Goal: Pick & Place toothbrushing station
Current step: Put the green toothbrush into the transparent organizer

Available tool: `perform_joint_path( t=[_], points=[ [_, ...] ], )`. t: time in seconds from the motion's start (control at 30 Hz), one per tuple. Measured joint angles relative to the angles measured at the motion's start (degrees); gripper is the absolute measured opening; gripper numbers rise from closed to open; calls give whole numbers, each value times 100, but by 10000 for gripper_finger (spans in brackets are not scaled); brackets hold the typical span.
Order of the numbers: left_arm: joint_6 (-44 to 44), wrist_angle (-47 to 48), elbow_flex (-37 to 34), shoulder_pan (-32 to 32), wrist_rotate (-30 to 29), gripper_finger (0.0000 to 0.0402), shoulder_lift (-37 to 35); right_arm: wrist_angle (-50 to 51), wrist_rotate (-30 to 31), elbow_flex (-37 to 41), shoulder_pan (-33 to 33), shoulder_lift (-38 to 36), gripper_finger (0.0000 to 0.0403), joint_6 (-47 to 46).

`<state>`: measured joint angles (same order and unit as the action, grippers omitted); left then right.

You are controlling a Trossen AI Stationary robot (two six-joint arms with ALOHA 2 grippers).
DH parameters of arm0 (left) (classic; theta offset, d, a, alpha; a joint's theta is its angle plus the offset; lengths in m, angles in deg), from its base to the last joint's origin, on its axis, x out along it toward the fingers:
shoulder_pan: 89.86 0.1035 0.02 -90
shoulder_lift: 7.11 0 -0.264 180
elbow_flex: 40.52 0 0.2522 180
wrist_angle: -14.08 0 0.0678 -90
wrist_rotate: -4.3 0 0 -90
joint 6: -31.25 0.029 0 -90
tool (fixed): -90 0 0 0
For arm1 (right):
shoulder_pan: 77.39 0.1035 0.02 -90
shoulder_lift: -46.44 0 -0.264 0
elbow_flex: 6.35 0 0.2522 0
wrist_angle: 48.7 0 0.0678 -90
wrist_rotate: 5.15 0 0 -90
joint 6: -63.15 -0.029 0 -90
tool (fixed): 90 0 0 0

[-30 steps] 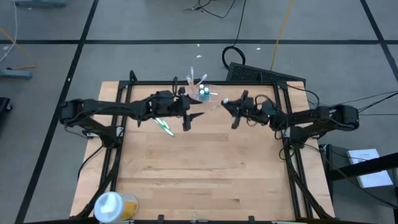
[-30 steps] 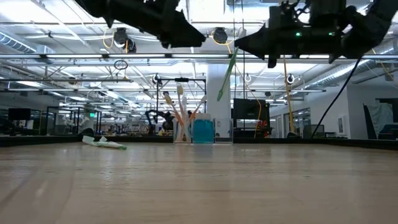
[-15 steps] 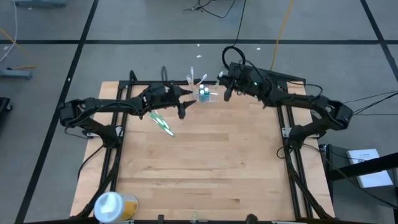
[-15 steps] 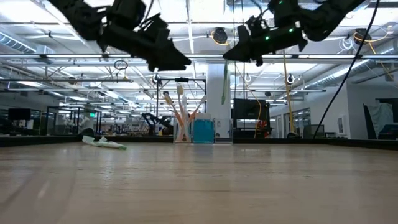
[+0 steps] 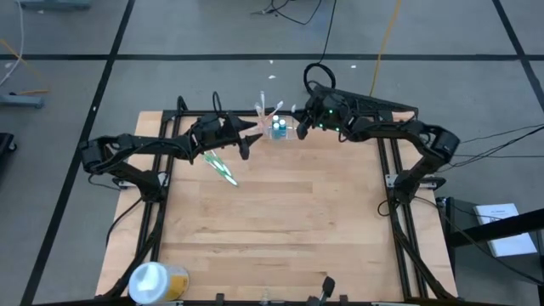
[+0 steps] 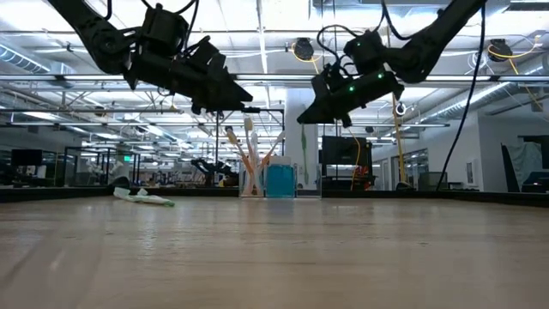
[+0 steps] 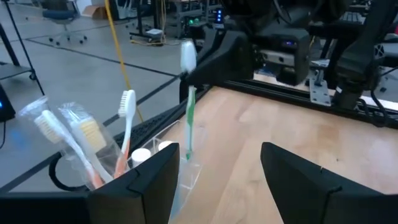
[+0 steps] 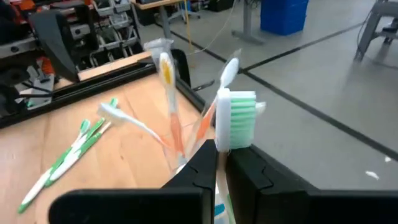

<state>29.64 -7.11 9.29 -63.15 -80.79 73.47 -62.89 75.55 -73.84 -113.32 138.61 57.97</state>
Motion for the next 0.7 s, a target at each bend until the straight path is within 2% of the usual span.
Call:
perform_joint_path(
  t=[0.7],
  points=[
    [9,59,0,0,-46,234,0,361,350,8,2,152,20,-36]
  ],
)
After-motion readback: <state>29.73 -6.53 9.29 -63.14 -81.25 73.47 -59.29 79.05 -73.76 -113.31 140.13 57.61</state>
